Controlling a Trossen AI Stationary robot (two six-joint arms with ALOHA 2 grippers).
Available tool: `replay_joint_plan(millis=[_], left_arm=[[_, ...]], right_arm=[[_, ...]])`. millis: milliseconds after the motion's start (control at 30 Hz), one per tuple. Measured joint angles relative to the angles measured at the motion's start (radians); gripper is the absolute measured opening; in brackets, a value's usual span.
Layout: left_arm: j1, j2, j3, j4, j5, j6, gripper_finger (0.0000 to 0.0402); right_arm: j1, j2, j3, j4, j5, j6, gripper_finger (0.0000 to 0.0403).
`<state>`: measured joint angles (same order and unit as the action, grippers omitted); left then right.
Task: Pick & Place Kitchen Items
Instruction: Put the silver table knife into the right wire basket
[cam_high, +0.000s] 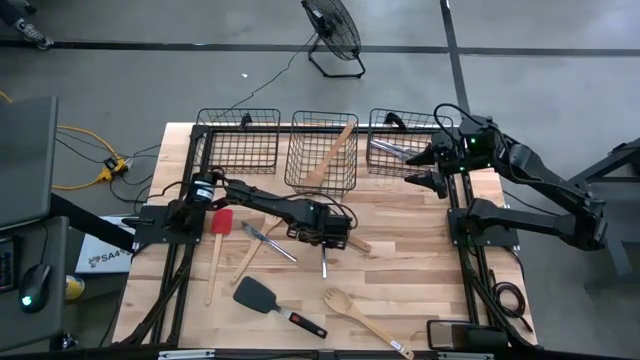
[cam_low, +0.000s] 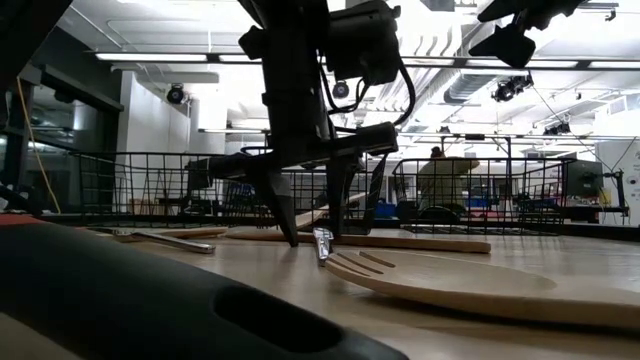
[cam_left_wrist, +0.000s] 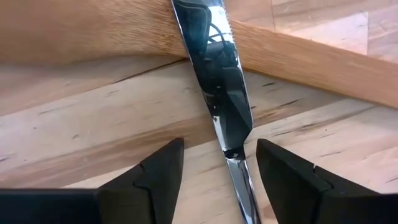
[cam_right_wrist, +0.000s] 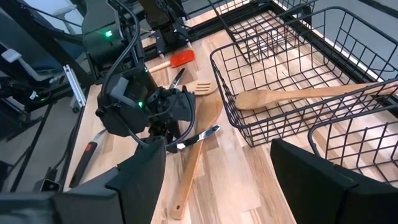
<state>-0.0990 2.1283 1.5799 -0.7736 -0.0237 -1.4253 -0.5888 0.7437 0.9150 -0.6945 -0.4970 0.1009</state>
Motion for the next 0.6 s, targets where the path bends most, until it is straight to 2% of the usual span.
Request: replay_joint_plan(millis=[600], left_arm=[[0.0, 0.002, -0.002, 0.014, 0.014, -0.146, 0.0202]], right_arm=[[0.0, 0.0, 0.0, -0.008, 0.0, -0.063, 0.0281]])
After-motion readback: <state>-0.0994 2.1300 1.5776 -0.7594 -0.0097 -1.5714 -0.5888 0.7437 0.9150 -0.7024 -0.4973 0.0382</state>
